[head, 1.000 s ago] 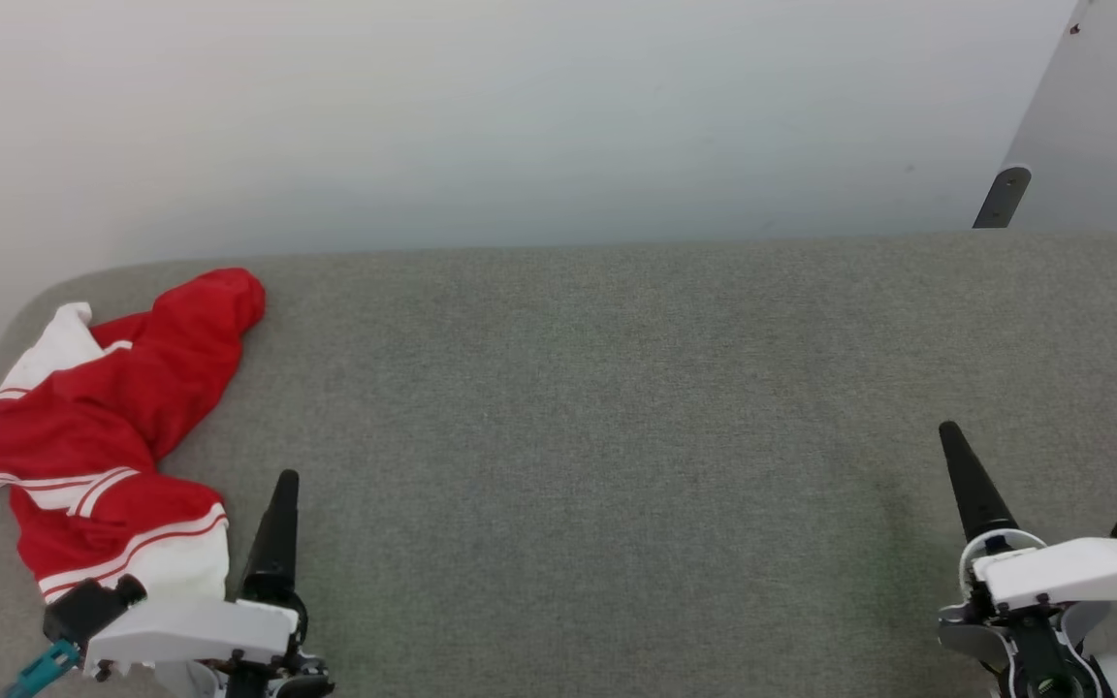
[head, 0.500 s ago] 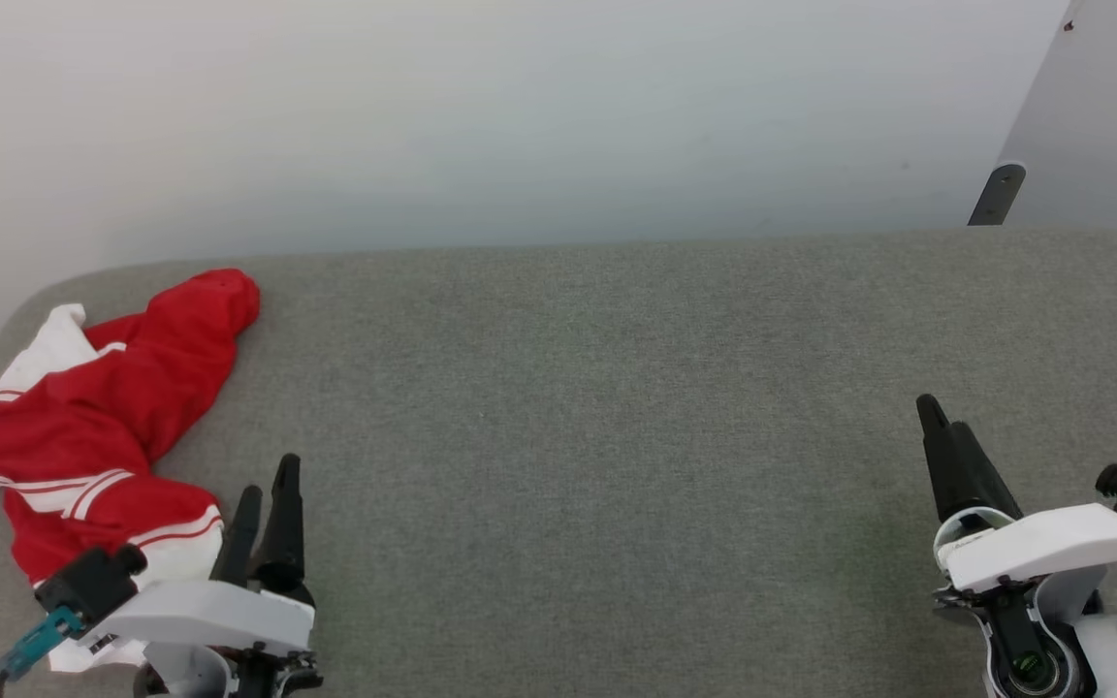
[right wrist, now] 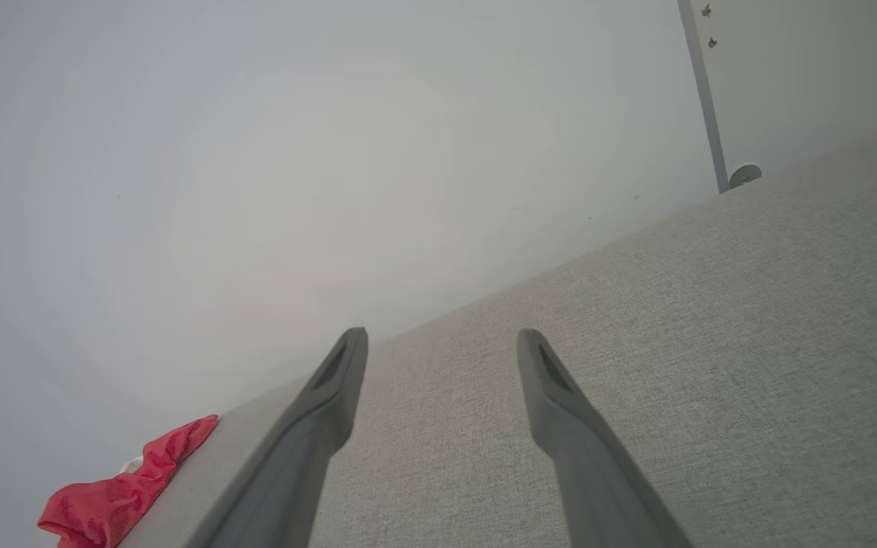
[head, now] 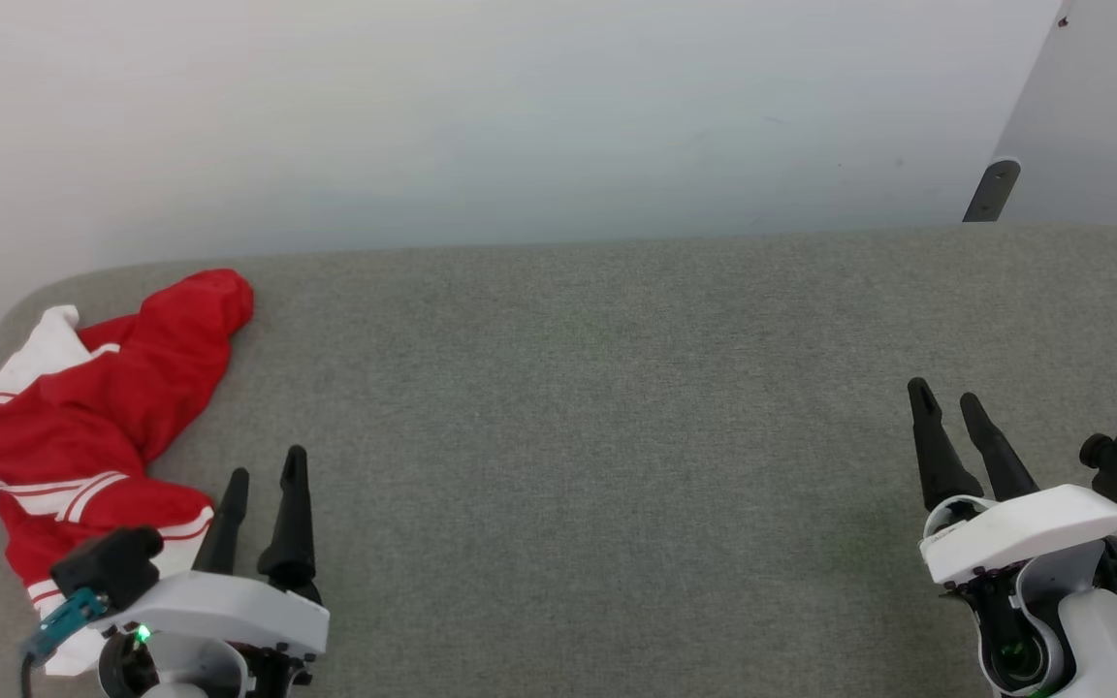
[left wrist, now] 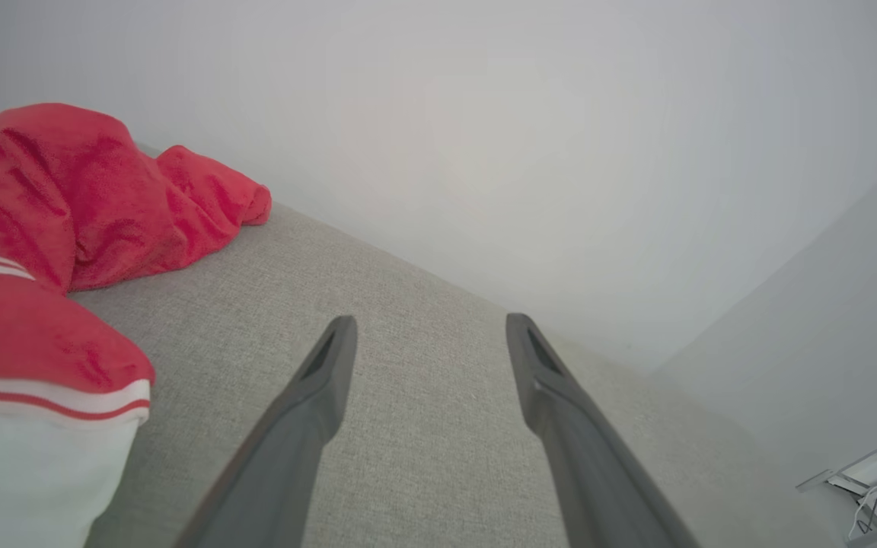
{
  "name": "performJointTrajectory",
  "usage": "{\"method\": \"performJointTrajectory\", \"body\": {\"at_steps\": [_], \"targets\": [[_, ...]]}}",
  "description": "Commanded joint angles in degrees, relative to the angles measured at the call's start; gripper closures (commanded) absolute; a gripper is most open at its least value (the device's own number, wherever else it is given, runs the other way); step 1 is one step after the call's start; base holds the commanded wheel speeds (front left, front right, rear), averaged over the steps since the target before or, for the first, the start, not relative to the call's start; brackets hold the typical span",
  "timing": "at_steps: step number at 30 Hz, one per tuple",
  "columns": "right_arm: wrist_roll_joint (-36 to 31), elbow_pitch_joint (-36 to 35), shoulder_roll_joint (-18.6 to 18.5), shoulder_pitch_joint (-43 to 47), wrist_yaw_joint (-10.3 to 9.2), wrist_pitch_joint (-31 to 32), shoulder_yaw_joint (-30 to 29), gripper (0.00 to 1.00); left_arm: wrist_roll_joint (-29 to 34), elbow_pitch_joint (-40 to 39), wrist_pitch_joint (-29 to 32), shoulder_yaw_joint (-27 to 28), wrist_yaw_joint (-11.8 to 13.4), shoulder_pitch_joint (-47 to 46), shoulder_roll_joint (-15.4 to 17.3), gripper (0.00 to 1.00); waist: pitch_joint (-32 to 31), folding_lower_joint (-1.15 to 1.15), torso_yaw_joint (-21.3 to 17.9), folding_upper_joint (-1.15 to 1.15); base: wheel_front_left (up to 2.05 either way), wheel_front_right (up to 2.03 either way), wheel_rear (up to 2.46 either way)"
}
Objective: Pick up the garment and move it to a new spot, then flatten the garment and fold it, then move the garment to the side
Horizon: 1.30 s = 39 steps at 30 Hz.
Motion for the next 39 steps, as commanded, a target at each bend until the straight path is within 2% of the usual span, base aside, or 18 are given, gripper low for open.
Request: {"method": "performJointTrajectory", "body": {"at_steps": [1, 18, 21, 39], "targets": [[-2.23, -0.14, -0.12, -1.73, 0.04, -0.56, 0.20, 0.00, 2.01, -0.80, -0.59, -0.17, 0.26, -1.09, 0.45, 0.00, 0.02, 0.00, -0.07, 0.00, 0.00, 0.00, 0.00], [-16.51, 1.55, -0.42, -4.13, 0.04, -3.02, 1.03, 0.00, 13.60, -1.42, -3.05, -1.37, 1.69, -1.25, 1.98, 0.00, 0.48, 0.00, -0.43, 0.00, 0.00, 0.00, 0.00], [-18.67, 1.67, -0.42, -4.34, 0.04, -3.41, 0.77, 0.00, 14.41, -0.73, -3.44, -1.30, 1.17, -1.33, 1.71, 0.00, 0.51, 0.00, -0.44, 0.00, 0.00, 0.00, 0.00], [-28.73, 3.73, -0.22, -5.89, 0.04, -5.80, -0.88, 0.00, 23.66, 0.84, -5.79, -1.42, 1.57, -1.91, 2.45, 0.00, 0.48, 0.00, -0.73, 0.00, 0.00, 0.00, 0.00]]}}
